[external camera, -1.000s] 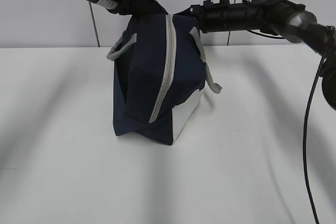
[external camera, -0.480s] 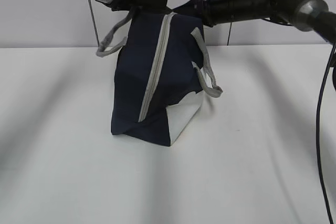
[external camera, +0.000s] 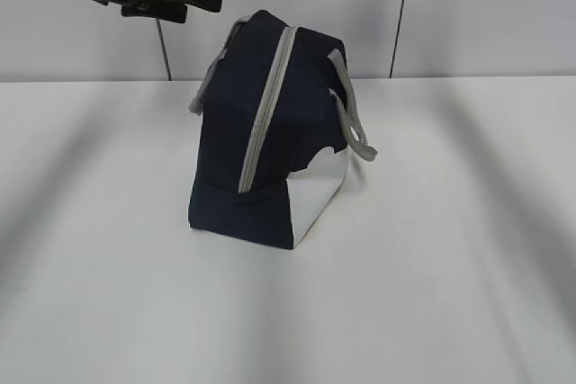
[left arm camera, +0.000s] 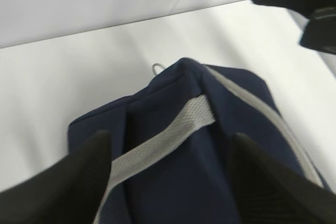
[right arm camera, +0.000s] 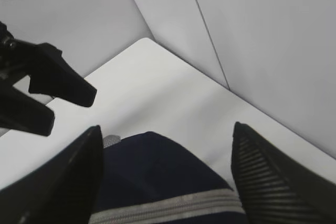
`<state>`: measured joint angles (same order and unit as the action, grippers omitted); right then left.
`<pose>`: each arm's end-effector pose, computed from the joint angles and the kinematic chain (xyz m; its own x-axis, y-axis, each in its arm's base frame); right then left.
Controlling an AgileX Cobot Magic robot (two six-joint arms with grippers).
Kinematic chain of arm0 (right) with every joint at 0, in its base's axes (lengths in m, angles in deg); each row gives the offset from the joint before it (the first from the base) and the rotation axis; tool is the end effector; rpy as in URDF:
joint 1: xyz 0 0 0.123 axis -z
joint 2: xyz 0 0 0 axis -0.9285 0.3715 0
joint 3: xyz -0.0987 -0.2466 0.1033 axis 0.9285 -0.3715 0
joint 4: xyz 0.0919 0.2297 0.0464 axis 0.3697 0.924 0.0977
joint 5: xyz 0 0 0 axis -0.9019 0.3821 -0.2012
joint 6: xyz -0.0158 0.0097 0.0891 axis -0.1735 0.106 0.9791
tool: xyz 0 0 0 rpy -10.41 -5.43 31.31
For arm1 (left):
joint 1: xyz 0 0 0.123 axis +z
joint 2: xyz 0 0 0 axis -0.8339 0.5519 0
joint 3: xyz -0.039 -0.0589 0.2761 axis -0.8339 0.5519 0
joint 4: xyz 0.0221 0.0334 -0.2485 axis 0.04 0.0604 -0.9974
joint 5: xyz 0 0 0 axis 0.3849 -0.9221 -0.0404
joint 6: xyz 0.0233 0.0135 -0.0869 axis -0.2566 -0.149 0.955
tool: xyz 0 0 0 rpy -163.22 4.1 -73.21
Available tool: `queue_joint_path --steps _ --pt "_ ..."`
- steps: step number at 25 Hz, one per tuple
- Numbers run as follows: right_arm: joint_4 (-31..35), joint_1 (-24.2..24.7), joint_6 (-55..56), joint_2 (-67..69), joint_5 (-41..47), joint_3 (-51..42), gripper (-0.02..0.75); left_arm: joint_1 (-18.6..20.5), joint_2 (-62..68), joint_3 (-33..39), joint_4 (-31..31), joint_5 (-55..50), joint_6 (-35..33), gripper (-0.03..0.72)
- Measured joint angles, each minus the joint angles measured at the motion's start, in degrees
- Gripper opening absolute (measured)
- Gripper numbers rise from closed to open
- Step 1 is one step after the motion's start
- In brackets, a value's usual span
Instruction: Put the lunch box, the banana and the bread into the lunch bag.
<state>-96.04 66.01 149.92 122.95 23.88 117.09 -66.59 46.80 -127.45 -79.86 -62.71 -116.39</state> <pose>0.5260 0.0942 0.2867 -0.3467 -0.0910 -0.9336 -0.8015 0.5458 0.2444 0.4439 -0.1292 0.3097 -0.6973 0.1003 -0.7097 0.5129 0.7615 -0.3963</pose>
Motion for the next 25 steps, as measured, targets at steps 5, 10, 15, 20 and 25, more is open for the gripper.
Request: queue_joint_path --steps 5,10,15,20,25 --pt "0.0 0.0 -2.6 -7.7 0.5 -10.4 0.51 0.0 -3.8 0.0 14.2 -4.2 10.0 0.475" --pt "0.0 0.0 -4.1 -18.2 3.3 -21.1 0.499 0.0 -7.4 0.0 20.0 -13.2 15.3 0.471" --pt "0.0 -0.4 -7.0 -31.3 11.3 -37.2 0.496 0.0 -10.2 0.0 25.3 -20.7 22.4 0.435" --pt "0.3 -5.5 -14.9 -47.0 31.0 -57.6 0.483 -0.5 -14.4 0.5 29.5 -22.0 26.7 0.419" --pt "1.4 -13.9 -20.6 -56.7 48.5 -72.8 0.48 -4.4 -22.8 6.8 33.0 -22.2 29.1 0.414"
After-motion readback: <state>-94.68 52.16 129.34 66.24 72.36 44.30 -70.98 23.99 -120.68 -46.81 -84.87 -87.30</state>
